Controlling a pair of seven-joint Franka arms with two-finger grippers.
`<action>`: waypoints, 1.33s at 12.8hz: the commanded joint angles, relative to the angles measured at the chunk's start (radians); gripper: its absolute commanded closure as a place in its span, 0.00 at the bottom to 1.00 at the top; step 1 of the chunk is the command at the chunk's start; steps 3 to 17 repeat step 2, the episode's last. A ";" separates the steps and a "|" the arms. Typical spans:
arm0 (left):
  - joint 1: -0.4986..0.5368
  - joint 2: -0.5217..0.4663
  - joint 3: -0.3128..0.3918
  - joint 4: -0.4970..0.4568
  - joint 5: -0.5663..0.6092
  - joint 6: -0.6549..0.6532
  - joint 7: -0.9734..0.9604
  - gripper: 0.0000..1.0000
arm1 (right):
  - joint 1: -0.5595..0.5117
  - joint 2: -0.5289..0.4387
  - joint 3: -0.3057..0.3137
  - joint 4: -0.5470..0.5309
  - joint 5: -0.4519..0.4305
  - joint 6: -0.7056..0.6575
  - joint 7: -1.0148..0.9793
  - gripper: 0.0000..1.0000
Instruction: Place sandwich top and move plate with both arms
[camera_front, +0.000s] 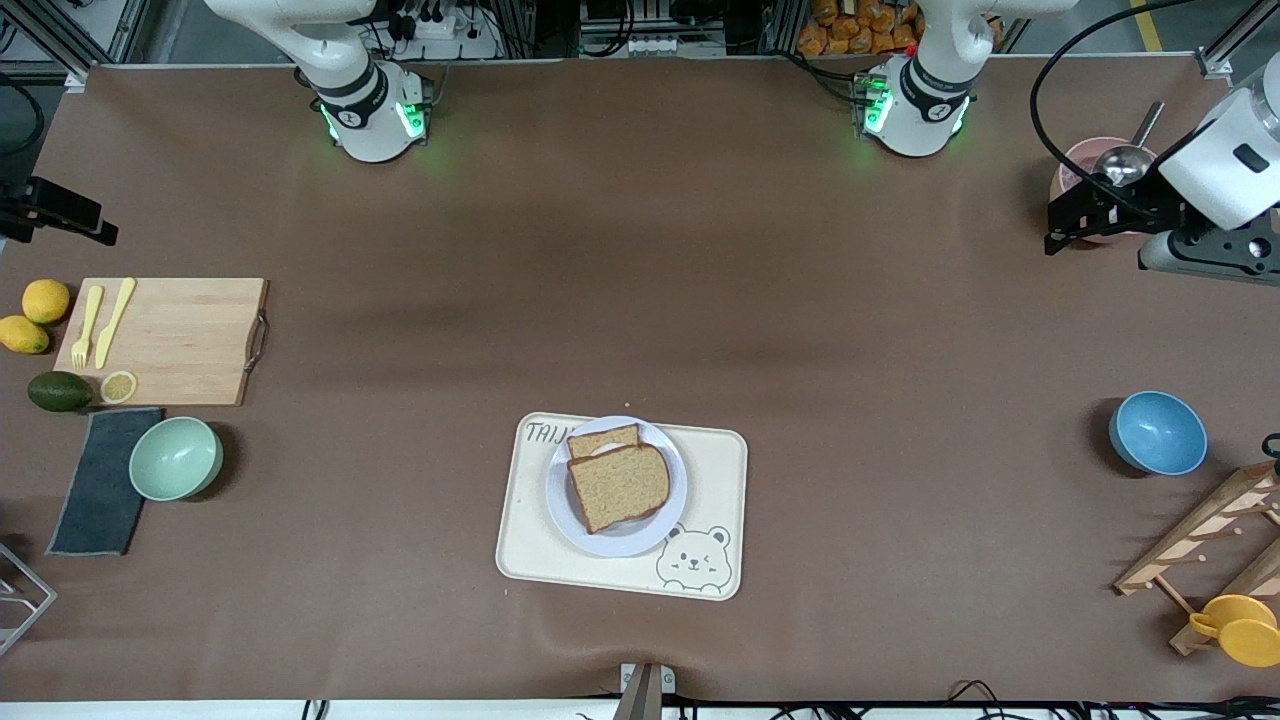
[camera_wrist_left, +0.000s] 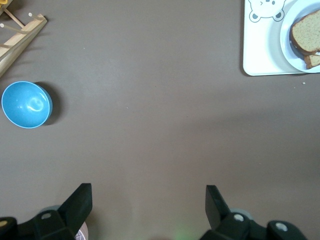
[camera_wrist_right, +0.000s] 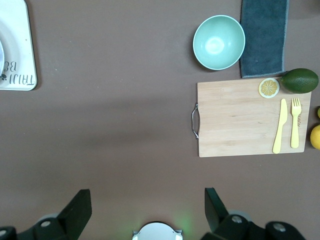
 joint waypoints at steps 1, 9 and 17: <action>0.001 -0.015 0.008 -0.010 -0.015 -0.007 0.017 0.00 | 0.006 -0.014 -0.005 -0.008 0.018 0.000 -0.010 0.00; 0.001 -0.015 0.008 -0.010 -0.015 -0.007 0.017 0.00 | 0.007 -0.014 -0.005 -0.008 0.018 -0.002 -0.010 0.00; 0.001 -0.015 0.008 -0.010 -0.015 -0.007 0.017 0.00 | 0.007 -0.014 -0.005 -0.008 0.018 -0.002 -0.010 0.00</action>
